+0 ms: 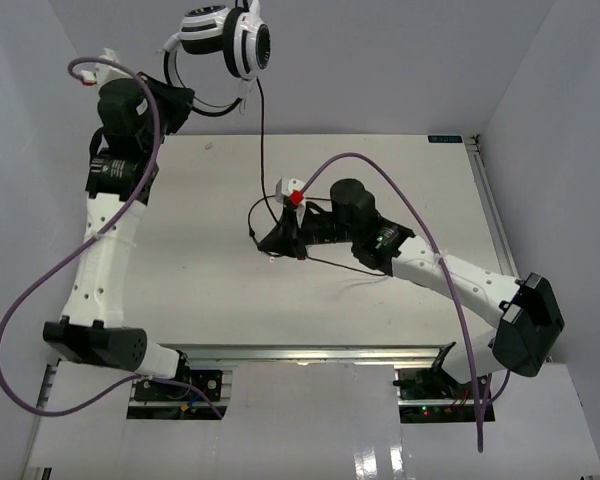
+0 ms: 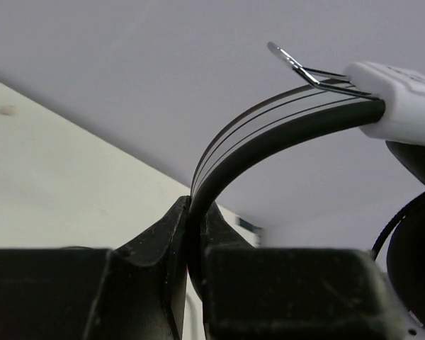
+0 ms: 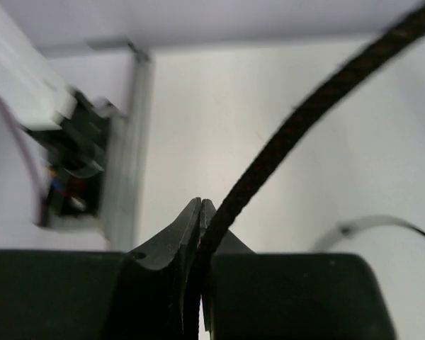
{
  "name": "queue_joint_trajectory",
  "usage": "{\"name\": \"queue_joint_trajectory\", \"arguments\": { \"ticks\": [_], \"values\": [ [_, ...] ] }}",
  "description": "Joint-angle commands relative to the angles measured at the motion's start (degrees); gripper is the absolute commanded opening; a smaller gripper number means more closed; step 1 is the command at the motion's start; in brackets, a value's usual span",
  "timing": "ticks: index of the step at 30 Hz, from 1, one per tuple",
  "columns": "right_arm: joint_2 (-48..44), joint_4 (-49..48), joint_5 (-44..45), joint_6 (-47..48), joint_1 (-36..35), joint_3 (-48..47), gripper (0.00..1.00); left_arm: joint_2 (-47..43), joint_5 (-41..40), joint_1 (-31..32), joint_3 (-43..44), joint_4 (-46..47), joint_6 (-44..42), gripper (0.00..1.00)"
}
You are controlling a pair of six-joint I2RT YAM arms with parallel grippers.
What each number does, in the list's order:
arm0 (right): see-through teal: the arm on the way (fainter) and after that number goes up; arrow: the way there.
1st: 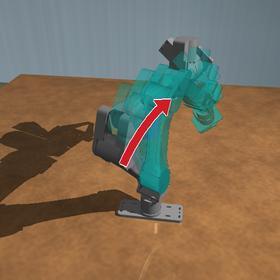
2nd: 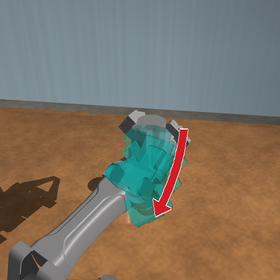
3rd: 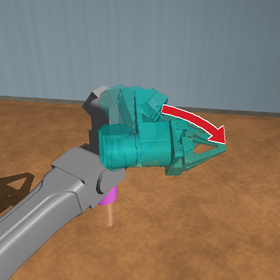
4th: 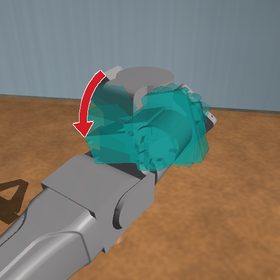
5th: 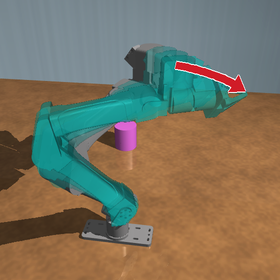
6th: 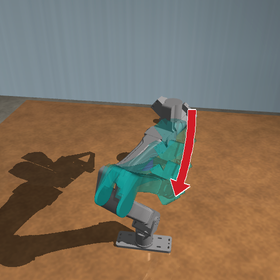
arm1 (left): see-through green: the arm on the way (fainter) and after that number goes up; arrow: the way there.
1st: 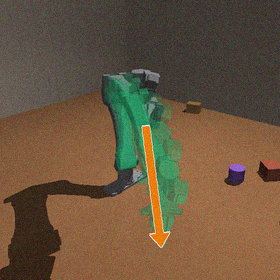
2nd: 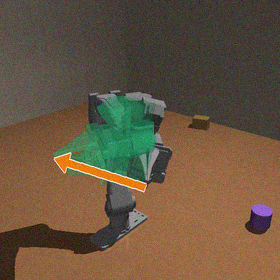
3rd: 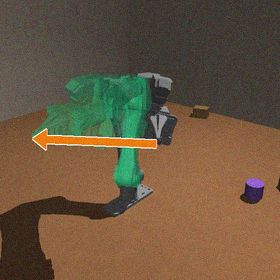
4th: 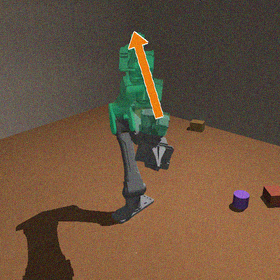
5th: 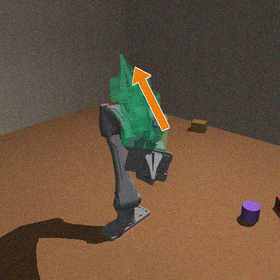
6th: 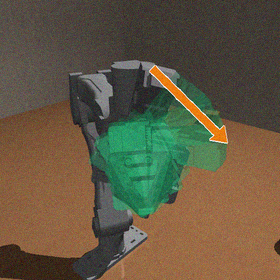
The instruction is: Wrap the headphones
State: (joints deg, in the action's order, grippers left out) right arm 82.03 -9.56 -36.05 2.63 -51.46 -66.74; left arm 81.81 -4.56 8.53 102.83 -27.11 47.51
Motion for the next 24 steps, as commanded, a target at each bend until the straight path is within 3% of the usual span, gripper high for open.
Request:
{"name": "queue_joint_trajectory", "arguments": {
  "ticks": [1, 6, 10, 13, 17, 21, 24],
  "values": [
    [1.5, 42.2, 35.6, 32.1, -3.6, -12.4, 0.08, 8.2, -8.7, 3.8, 0.5, -9.5, -21.4, 0.0],
    [-4.5, 40.2, 61.2, 46.7, -3.2, -9.3, 0.08, 9.1, -14.6, 9.6, -12.2, -9.4, -36.1, 0.0],
    [-5.8, 35.8, 64.8, 51.3, 0.3, -11.9, 0.08, 4.1, -7.2, 10.4, -21.5, -6.9, -42.7, 0.0],
    [-5.6, 29.4, 61.2, 52.6, 4.0, -14.4, 0.08, -0.2, 5.4, 10.5, -26.5, -6.2, -45.1, 0.0],
    [-4.5, 23.6, 46.7, 45.1, 9.5, -16.4, 0.08, -4.5, 27.7, 11.1, -30.7, -5.6, -46.2, 0.0],
    [-5.5, 25.9, 31.3, 41.3, 10.2, -16.2, 0.08, -6.4, 23.5, 12.2, -31.9, -5.4, -42.8, 0.0],
    [-7.0, 31.1, 20.2, 43.8, 10.2, -16.2, 0.08, -6.3, 22.4, 11.0, -31.1, -2.6, -38.9, 0.0]
  ]
}}
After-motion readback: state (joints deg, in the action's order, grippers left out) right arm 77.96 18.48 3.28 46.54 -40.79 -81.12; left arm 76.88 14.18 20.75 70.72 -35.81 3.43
